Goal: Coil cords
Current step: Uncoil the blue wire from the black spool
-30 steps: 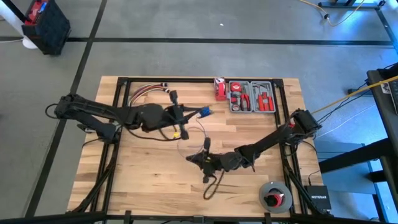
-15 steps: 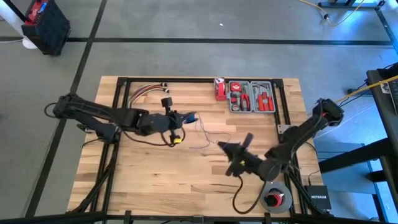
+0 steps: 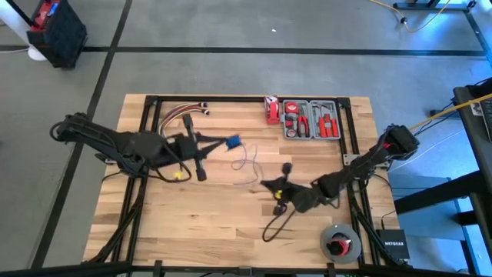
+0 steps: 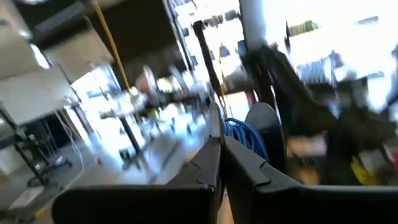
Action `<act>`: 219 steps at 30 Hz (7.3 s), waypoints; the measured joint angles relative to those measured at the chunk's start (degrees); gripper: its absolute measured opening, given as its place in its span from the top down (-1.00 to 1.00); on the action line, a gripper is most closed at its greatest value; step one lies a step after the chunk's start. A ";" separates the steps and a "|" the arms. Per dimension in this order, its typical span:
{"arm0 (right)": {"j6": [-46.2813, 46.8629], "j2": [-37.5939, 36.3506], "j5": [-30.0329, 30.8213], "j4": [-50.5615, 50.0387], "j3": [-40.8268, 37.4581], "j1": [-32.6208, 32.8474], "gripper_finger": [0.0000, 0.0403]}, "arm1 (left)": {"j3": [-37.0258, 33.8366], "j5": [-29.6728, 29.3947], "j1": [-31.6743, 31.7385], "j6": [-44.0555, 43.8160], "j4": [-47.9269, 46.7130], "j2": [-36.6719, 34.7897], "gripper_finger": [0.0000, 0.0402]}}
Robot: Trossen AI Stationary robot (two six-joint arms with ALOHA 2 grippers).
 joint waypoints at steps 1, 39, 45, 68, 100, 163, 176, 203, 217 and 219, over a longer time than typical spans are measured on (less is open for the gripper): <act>-1.87 1.59 -2.60 2.98 0.62 -0.82 0.99 | 0.02 0.00 0.36 1.45 2.48 0.00 0.96; -31.52 -17.66 43.18 -23.17 26.37 23.24 0.99 | 0.02 -1.99 21.08 -18.43 -60.66 0.10 0.96; 2.37 -21.55 40.84 -45.95 20.52 22.84 0.99 | 0.00 5.01 17.69 -19.17 -59.54 -3.13 0.96; 26.16 -21.32 -11.55 -49.28 16.97 1.40 -0.03 | 0.02 12.39 12.61 -18.17 -43.23 -10.95 0.96; -5.76 16.94 -24.38 18.46 22.18 -24.89 0.05 | 0.00 12.33 12.36 -15.15 -27.50 -4.59 0.96; -29.95 15.55 -23.17 0.07 38.03 -6.07 1.00 | 0.00 0.62 16.90 -2.25 -16.68 -3.28 0.96; -32.62 6.53 19.80 -30.43 43.81 2.26 1.00 | 0.00 -0.02 15.04 -17.54 -46.34 -6.66 0.96; -14.28 7.17 -32.61 13.28 11.54 -7.34 1.00 | 0.02 -2.30 12.52 -1.82 -12.81 -12.20 0.96; -36.42 4.60 -20.70 -9.09 35.16 5.20 1.00 | 0.00 -5.62 24.60 -3.79 -26.34 -4.70 0.96; -38.17 2.20 -15.49 -11.31 36.39 6.91 1.00 | 0.00 -5.66 24.66 -5.21 -31.12 -4.50 0.96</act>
